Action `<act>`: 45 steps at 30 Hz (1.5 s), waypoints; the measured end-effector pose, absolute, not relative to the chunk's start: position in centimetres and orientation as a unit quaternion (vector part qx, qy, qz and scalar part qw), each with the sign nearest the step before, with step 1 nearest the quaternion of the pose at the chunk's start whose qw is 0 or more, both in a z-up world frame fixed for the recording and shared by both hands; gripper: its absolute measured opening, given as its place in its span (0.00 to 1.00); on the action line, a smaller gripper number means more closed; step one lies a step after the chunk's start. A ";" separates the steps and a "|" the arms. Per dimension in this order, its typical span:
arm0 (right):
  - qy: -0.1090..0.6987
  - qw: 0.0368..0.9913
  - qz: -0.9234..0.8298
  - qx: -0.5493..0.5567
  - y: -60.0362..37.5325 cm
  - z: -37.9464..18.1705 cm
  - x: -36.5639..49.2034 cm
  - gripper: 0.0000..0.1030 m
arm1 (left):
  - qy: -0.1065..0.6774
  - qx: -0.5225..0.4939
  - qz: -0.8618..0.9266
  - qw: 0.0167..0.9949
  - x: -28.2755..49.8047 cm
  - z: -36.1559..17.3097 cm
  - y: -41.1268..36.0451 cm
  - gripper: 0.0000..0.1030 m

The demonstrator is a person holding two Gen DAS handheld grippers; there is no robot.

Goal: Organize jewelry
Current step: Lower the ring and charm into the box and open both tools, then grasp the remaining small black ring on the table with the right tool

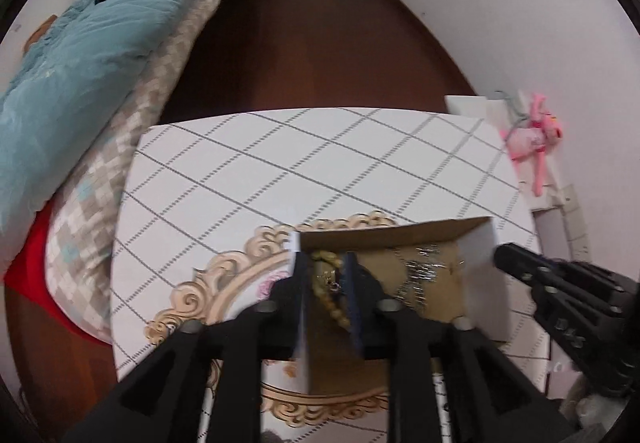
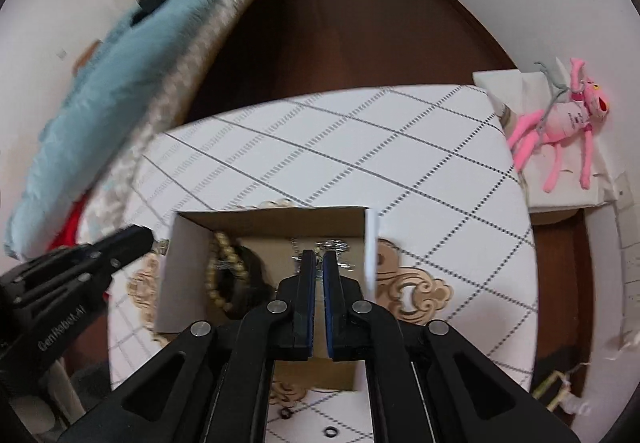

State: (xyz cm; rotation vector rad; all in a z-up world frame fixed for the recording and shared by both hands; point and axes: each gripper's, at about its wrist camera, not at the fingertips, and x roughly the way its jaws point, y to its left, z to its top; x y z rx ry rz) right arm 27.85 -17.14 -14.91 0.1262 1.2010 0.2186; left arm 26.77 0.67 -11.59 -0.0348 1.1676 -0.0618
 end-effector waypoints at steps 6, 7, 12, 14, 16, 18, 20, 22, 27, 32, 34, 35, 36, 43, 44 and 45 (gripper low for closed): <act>0.558 0.824 0.086 0.046 -17.8 -14.4 27.4 0.43 | 0.543 -0.018 0.003 0.840 26.4 -11.5 2.0 0.81; 0.558 0.824 0.084 0.044 -17.8 -14.3 27.3 0.43 | 0.544 -0.017 0.007 0.839 26.3 -11.6 2.2 0.91; 0.563 0.825 0.041 -0.009 -17.0 -14.7 26.4 1.00 | 0.531 -0.001 0.023 0.847 25.2 -11.9 2.4 1.00; 0.566 0.823 0.036 -0.020 -16.7 -15.0 25.9 1.00 | 0.525 0.004 0.027 0.850 24.7 -12.0 2.4 1.00; 0.568 0.822 0.032 -0.026 -16.6 -15.3 25.4 1.00 | 0.523 0.003 0.024 0.852 24.3 -11.9 2.4 1.00; 0.566 0.824 0.029 -0.027 -16.4 -15.1 25.0 1.00 | 0.521 0.006 0.024 0.853 23.8 -11.6 2.4 1.00; 0.560 0.828 0.025 -0.029 -16.3 -14.7 24.5 1.00 | 0.517 0.007 0.023 0.856 23.3 -11.2 2.3 1.00; 0.553 0.833 0.025 -0.027 -16.2 -13.9 24.0 1.00 | 0.512 0.005 0.021 0.859 22.8 -10.6 2.3 1.00; 0.523 0.851 0.028 -0.019 -16.4 -11.2 22.1 1.00 | 0.496 -0.004 0.014 0.868 20.9 -8.5 2.3 1.00; 0.511 0.858 0.036 -0.020 -16.4 -10.3 19.0 1.00 | 0.482 0.007 0.029 0.876 17.7 -7.9 2.2 1.00; 0.514 0.857 0.039 -0.019 -16.5 -10.9 17.5 1.00 | 0.485 0.008 0.035 0.874 16.4 -8.6 2.2 1.00; 0.517 0.855 0.039 -0.017 -16.6 -11.4 16.8 1.00 | 0.489 0.010 0.038 0.871 15.7 -9.2 2.1 1.00; 0.521 0.852 0.042 -0.014 -16.7 -12.1 15.9 1.00 | 0.493 0.010 0.040 0.869 15.1 -9.8 2.1 1.00; 0.548 0.835 0.043 0.001 -17.3 -18.4 12.2 0.74 | 0.551 0.021 0.052 0.833 11.9 -16.7 2.2 1.00; 0.554 0.831 0.045 0.004 -17.2 -19.3 12.0 0.68 | 0.561 0.020 0.055 0.826 11.6 -17.8 2.3 1.00; 0.559 0.828 0.048 0.009 -17.1 -20.2 11.8 0.67 | 0.568 0.021 0.057 0.821 11.4 -18.6 2.3 1.00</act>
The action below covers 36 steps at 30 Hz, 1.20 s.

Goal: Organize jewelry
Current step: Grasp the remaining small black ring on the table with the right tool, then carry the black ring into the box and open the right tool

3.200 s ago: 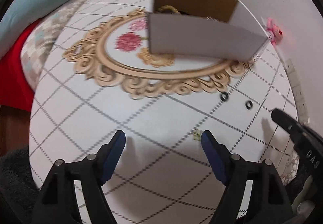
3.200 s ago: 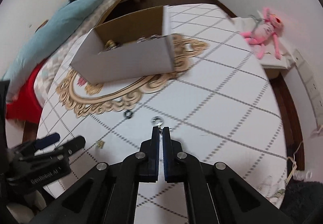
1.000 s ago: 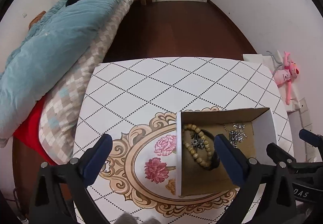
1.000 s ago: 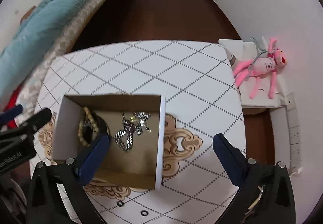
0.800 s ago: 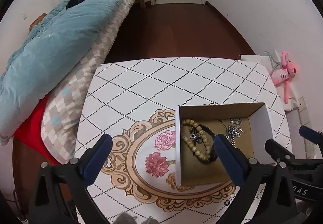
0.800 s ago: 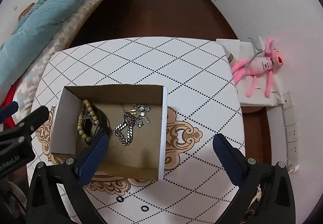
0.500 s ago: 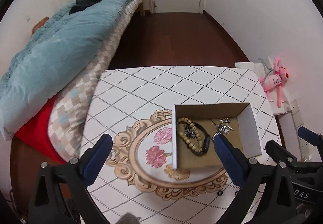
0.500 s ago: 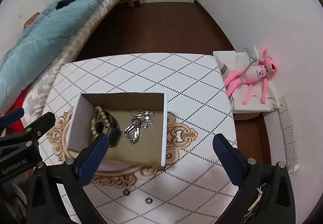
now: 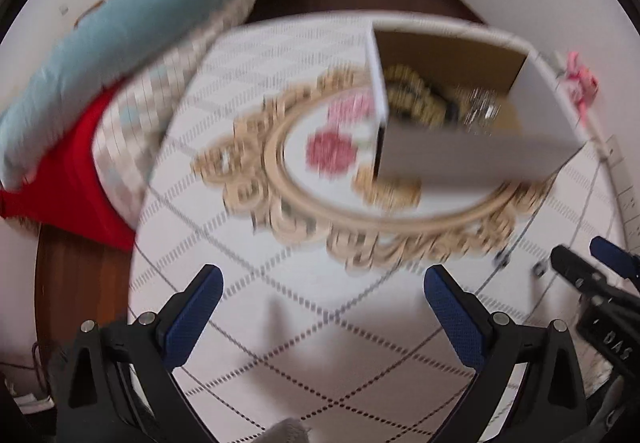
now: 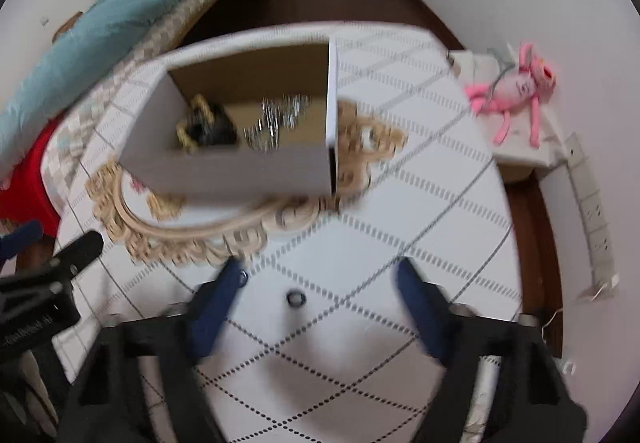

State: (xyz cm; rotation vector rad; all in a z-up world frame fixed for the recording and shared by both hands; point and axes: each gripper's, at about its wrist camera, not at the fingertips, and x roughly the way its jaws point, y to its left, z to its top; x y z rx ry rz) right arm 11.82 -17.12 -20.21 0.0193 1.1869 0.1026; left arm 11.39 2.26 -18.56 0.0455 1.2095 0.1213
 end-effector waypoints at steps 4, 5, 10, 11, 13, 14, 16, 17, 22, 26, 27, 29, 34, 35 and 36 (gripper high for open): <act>0.562 0.825 0.059 0.014 -16.6 -22.3 11.2 0.49 | 0.582 0.023 0.061 0.811 10.7 -20.5 2.5 1.00; 0.561 0.825 0.063 0.016 -16.5 -22.6 11.1 0.43 | 0.583 0.022 0.061 0.810 10.6 -20.7 2.5 1.00; 0.549 0.833 0.070 0.003 -15.8 -23.4 10.4 0.13 | 0.583 0.022 0.057 0.810 10.5 -20.9 2.2 1.00; 0.545 0.835 0.072 0.001 -15.7 -23.4 10.3 0.12 | 0.582 0.025 0.055 0.811 10.5 -20.8 1.9 1.00; 0.543 0.836 0.075 0.010 -15.9 -23.4 10.3 0.12 | 0.579 0.030 0.048 0.813 10.8 -20.7 1.3 1.00; 0.542 0.837 0.073 0.016 -16.2 -23.3 10.2 0.12 | 0.578 0.030 0.045 0.814 11.0 -20.6 1.0 0.99; 0.538 0.840 0.067 0.034 -17.3 -22.9 10.2 0.12 | 0.578 0.025 0.032 0.815 11.3 -20.6 -0.1 0.99; 0.536 0.841 0.061 0.043 -17.9 -22.7 10.1 0.12 | 0.578 0.020 0.022 0.816 11.4 -20.6 -0.7 0.99; 0.532 0.843 0.029 0.073 -21.2 -21.8 10.0 0.12 | 0.576 0.005 -0.021 0.817 12.1 -20.9 -4.2 0.92; 0.530 0.844 0.007 0.086 -23.0 -21.8 10.0 0.12 | 0.576 0.007 -0.037 0.817 12.4 -21.4 -6.5 0.81; 0.529 0.844 0.001 0.089 -23.4 -21.8 10.0 0.12 | 0.575 0.009 -0.039 0.817 12.4 -21.4 -7.0 0.79; 0.527 0.845 -0.006 0.096 -24.3 -21.7 10.0 0.12 | 0.572 0.013 -0.041 0.819 12.5 -21.6 -7.5 0.70; 0.521 0.846 -0.019 0.107 -25.5 -21.4 10.2 0.12 | 0.567 0.023 -0.051 0.822 12.8 -21.9 -8.2 0.43; 0.521 0.846 -0.020 0.106 -25.5 -21.3 10.3 0.12 | 0.563 0.026 -0.054 0.824 12.9 -21.8 -8.3 0.38; 0.521 0.847 -0.020 0.107 -25.6 -21.3 10.3 0.12 | 0.561 0.028 -0.057 0.825 12.9 -21.7 -8.4 0.28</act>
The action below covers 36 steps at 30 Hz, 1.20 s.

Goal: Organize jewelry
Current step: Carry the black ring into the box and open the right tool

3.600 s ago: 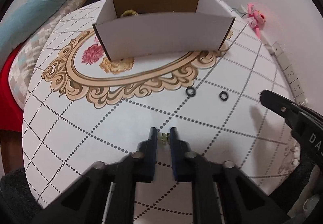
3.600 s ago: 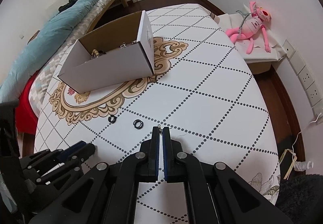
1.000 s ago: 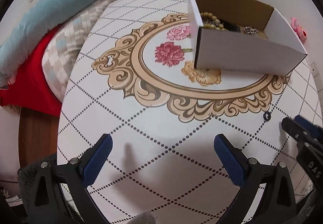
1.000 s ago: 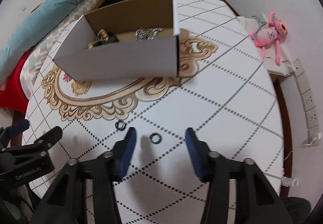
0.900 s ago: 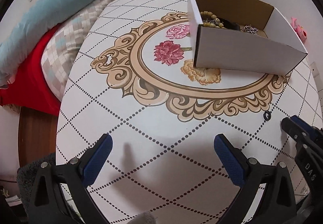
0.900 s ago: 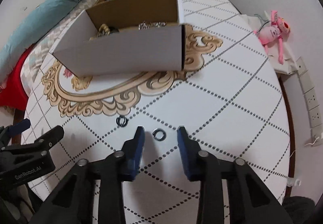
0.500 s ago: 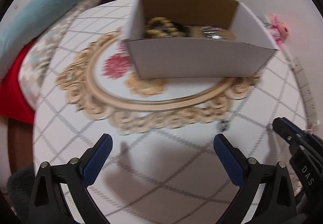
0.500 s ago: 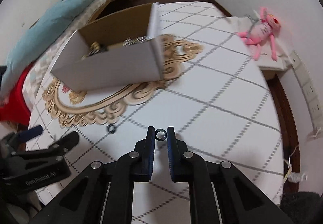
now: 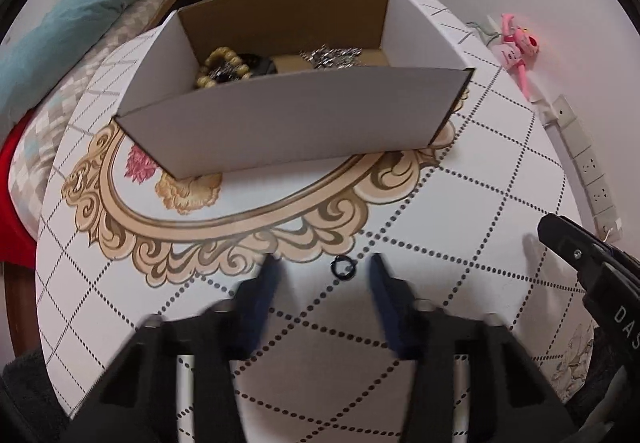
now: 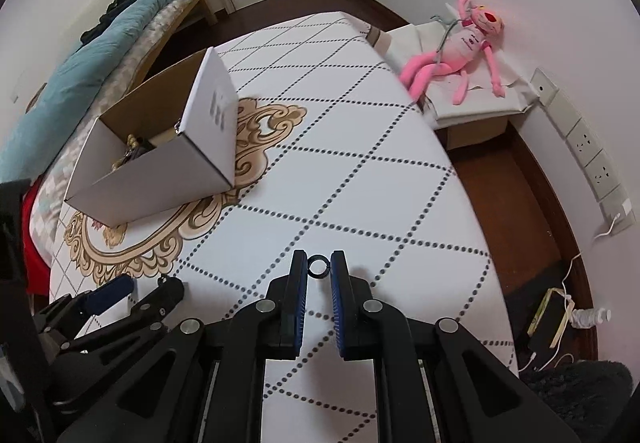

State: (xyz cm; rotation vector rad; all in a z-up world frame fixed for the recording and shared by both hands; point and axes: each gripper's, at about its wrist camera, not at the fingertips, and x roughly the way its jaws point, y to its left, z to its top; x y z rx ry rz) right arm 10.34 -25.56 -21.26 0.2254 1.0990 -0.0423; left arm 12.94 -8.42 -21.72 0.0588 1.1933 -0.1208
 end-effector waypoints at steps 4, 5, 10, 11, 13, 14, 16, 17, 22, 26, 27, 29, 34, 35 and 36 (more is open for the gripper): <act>0.520 0.847 -0.023 0.109 -25.6 -21.2 10.3 0.12 | 0.558 0.027 -0.066 0.826 13.0 -21.5 -8.4 0.10; 0.520 0.847 -0.023 0.109 -25.5 -21.2 10.3 0.12 | 0.558 0.028 -0.067 0.827 13.0 -21.5 -8.4 0.10; 0.517 0.849 -0.017 0.107 -25.3 -20.8 10.2 0.12 | 0.556 0.018 -0.075 0.827 12.9 -21.3 -8.3 0.10; 0.515 0.850 -0.014 0.108 -25.2 -20.5 10.1 0.12 | 0.554 0.017 -0.077 0.829 12.7 -20.9 -8.1 0.10; 0.510 0.853 -0.010 0.109 -25.0 -20.0 10.1 0.12 | 0.548 0.009 -0.082 0.832 12.4 -19.7 -7.7 0.10; 0.508 0.854 -0.005 0.112 -24.9 -19.5 10.2 0.12 | 0.544 0.004 -0.085 0.835 12.3 -18.9 -7.4 0.10; 0.501 0.857 0.006 0.116 -24.5 -18.6 10.4 0.12 | 0.534 -0.013 -0.094 0.840 12.4 -17.0 -6.4 0.10; 0.497 0.859 0.013 0.119 -24.2 -18.0 10.7 0.12 | 0.530 -0.022 -0.098 0.842 12.8 -15.7 -5.8 0.10; 0.485 0.862 0.064 0.134 -22.3 -15.3 13.8 0.12 | 0.525 -0.049 -0.109 0.843 16.5 -12.1 -3.9 0.10; 0.492 0.854 0.101 0.132 -20.5 -14.1 18.0 0.12 | 0.535 -0.046 -0.106 0.837 20.8 -11.4 -2.9 0.10; 0.498 0.850 0.107 0.131 -20.1 -14.1 19.3 0.12 | 0.538 -0.042 -0.105 0.835 21.9 -11.4 -2.6 0.10; 0.516 0.840 0.117 0.119 -19.2 -14.5 21.3 0.12 | 0.548 -0.044 -0.101 0.829 23.7 -11.6 -2.1 0.10; 0.558 0.817 0.116 0.082 -17.8 -15.3 25.0 0.12 | 0.569 -0.037 -0.077 0.818 27.0 -12.3 -1.4 0.13; 0.565 0.814 0.112 0.075 -17.7 -15.3 25.5 0.13 | 0.569 -0.035 -0.071 0.818 27.3 -12.3 -1.3 0.16; 0.568 0.812 0.110 0.074 -17.9 -15.2 25.9 0.14 | 0.570 -0.030 -0.062 0.819 27.5 -12.3 -1.1 0.29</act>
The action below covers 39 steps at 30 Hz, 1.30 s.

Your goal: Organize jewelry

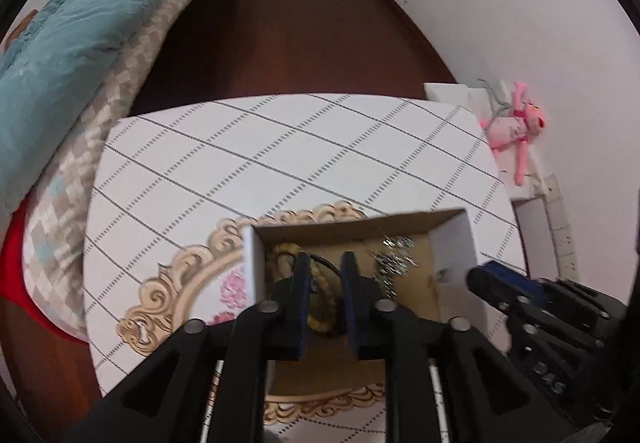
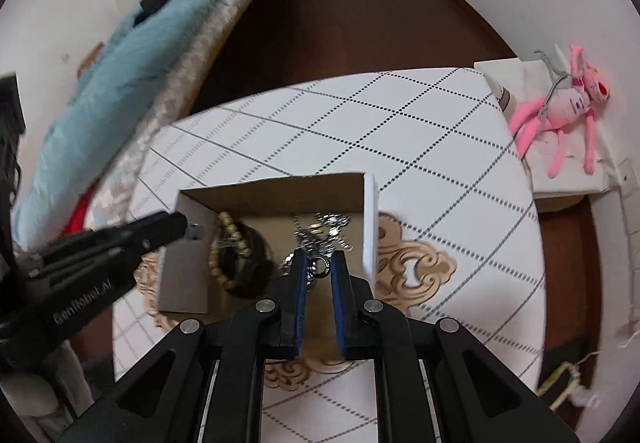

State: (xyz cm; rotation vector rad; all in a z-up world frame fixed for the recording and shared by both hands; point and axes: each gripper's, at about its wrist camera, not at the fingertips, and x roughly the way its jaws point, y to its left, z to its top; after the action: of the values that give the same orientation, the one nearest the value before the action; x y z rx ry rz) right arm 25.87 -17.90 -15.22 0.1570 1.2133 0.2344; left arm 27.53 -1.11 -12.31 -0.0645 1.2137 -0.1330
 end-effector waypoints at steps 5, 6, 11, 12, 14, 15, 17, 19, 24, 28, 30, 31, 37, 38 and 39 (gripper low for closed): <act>0.556 0.823 0.101 0.063 -18.3 -13.7 26.2 0.30 | 0.555 -0.034 -0.044 0.830 27.3 -11.7 0.3 0.76; 0.555 0.824 0.098 0.060 -18.4 -13.5 26.1 0.30 | 0.556 -0.036 -0.041 0.830 27.1 -11.7 0.6 0.76; 0.551 0.831 0.064 0.031 -18.7 -13.3 25.1 0.46 | 0.554 -0.029 -0.012 0.832 25.6 -12.2 1.6 0.96; 0.551 0.833 0.054 0.019 -18.7 -13.4 24.7 0.50 | 0.551 -0.027 -0.006 0.834 25.2 -12.2 1.7 0.96; 0.550 0.834 0.043 0.009 -18.7 -13.7 23.9 0.66 | 0.546 -0.023 0.002 0.838 24.2 -12.3 1.8 1.00; 0.551 0.834 0.040 0.005 -18.6 -13.8 23.6 0.73 | 0.542 -0.023 0.004 0.840 23.7 -12.4 1.9 1.00; 0.555 0.831 0.033 -0.004 -18.5 -14.3 22.9 1.00 | 0.535 -0.018 0.010 0.845 22.7 -12.5 1.9 1.00; 0.557 0.830 0.025 -0.014 -18.3 -14.8 22.4 1.00 | 0.533 -0.013 0.013 0.846 22.1 -12.8 1.8 1.00; 0.557 0.830 0.013 -0.017 -18.2 -15.5 21.7 1.00 | 0.538 -0.013 0.019 0.843 21.0 -13.7 1.8 1.00; 0.554 0.832 0.008 -0.019 -18.2 -15.3 21.2 1.00 | 0.539 -0.019 0.020 0.842 20.1 -13.8 1.8 1.00; 0.549 0.835 0.004 -0.021 -18.3 -15.0 20.8 1.00 | 0.538 -0.022 0.017 0.843 19.6 -13.5 1.7 1.00; 0.547 0.837 0.003 -0.018 -18.3 -14.7 20.6 1.00 | 0.536 -0.023 0.017 0.844 19.3 -13.1 1.7 1.00; 0.520 0.854 -0.012 -0.021 -18.7 -11.9 18.4 1.00 | 0.509 -0.018 0.016 0.860 16.9 -9.9 1.3 1.00; 0.515 0.857 -0.014 -0.021 -18.8 -11.4 17.9 1.00 | 0.504 -0.019 0.013 0.863 16.4 -9.2 1.2 1.00; 0.510 0.860 -0.014 -0.021 -18.8 -10.8 17.4 1.00 | 0.500 -0.020 0.013 0.866 16.0 -8.6 1.2 1.00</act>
State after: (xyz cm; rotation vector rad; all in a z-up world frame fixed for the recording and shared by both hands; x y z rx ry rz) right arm 17.42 -18.76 -10.76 -0.0444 1.0706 -0.0299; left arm 15.99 1.24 -8.58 -0.0429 1.0469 0.0269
